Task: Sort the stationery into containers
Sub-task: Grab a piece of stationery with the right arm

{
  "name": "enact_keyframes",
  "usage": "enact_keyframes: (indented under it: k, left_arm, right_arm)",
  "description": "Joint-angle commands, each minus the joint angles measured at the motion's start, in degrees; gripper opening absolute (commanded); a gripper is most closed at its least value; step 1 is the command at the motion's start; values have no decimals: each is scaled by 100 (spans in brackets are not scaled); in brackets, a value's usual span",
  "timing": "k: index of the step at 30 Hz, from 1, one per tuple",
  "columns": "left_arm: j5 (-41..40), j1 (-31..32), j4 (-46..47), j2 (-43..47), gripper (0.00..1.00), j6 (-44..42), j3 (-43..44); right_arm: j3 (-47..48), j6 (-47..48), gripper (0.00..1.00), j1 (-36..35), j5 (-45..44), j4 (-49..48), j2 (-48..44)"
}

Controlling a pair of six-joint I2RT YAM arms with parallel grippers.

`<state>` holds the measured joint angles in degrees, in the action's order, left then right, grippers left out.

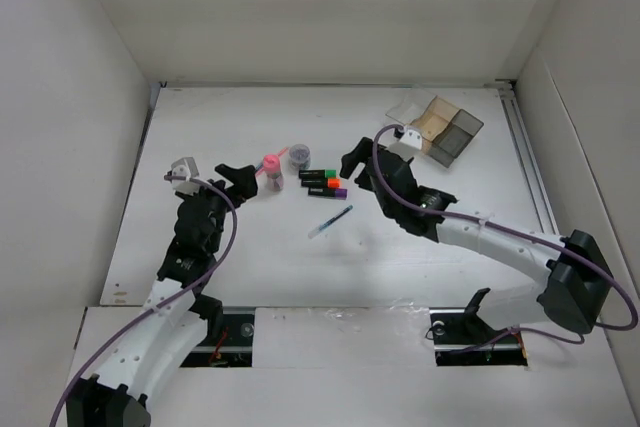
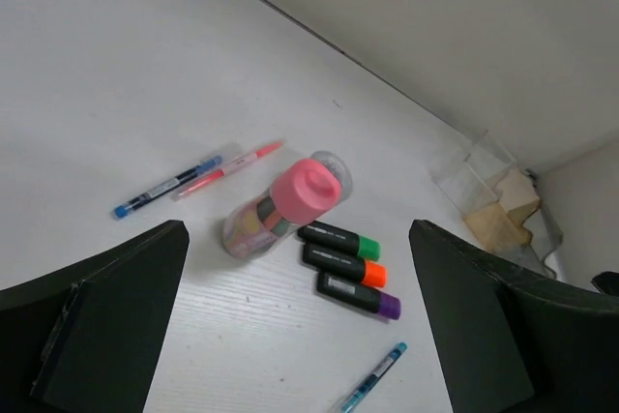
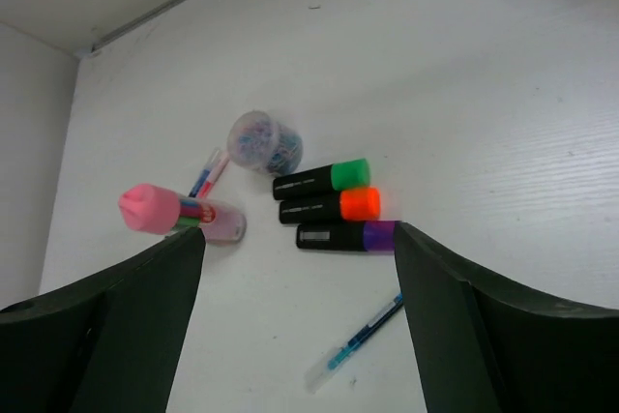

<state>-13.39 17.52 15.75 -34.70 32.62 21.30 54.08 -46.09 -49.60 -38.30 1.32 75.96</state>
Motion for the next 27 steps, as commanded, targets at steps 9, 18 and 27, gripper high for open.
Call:
enact_keyframes:
  k: [9,18,27]
  left_arm:
    - [2398,-12,1395,708,99,-306,-677]
    - [1356,94,763,1976,99,-28,-883]
    - [93,94,61,1501,11,507,-566]
  right_arm:
    - [990,381,9,-58,806,-370,559]
    - [1726,644,61,-58,1299,-317,1279]
    - [3432,1172,95,-164,1194,640,2905]
